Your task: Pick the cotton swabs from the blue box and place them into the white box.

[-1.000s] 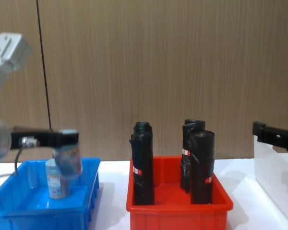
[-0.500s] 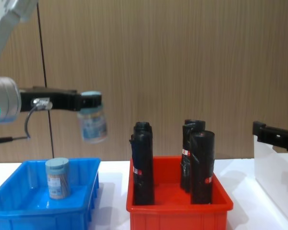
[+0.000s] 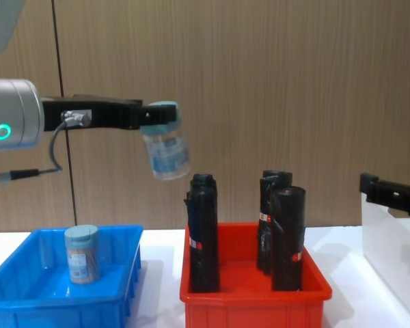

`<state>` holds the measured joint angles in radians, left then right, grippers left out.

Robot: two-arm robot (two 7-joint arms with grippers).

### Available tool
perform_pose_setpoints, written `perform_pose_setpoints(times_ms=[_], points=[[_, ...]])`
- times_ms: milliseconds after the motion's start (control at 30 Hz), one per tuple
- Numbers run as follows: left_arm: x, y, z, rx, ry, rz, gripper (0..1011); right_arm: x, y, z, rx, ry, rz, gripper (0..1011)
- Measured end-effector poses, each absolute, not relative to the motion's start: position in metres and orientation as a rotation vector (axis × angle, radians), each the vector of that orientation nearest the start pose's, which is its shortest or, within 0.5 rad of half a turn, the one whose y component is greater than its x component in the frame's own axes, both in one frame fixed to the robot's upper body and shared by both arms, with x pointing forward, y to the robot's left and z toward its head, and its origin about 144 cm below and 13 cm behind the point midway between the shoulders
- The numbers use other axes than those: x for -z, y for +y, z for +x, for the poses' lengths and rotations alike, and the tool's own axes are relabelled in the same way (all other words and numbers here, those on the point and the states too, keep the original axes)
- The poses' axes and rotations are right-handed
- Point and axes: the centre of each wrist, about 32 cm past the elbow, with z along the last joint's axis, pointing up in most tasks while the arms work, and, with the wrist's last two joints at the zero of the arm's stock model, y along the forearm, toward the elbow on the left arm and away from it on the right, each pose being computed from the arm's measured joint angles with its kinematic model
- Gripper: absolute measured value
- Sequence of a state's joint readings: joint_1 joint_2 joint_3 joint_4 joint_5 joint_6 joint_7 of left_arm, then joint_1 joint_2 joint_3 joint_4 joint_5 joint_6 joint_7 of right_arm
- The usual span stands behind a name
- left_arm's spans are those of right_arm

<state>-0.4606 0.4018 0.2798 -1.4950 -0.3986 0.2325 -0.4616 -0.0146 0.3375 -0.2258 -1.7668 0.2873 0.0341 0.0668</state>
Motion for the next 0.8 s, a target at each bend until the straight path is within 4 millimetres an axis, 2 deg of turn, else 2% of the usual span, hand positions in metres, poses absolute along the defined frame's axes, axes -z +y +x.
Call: perform_pose_setpoints(times_ms=[800], points=[[-1.298,0.265,0.590,-0.640,-0.038,0.018,644,-1.189,-0.237,0.443,1.230,-0.075,0.026,1002]])
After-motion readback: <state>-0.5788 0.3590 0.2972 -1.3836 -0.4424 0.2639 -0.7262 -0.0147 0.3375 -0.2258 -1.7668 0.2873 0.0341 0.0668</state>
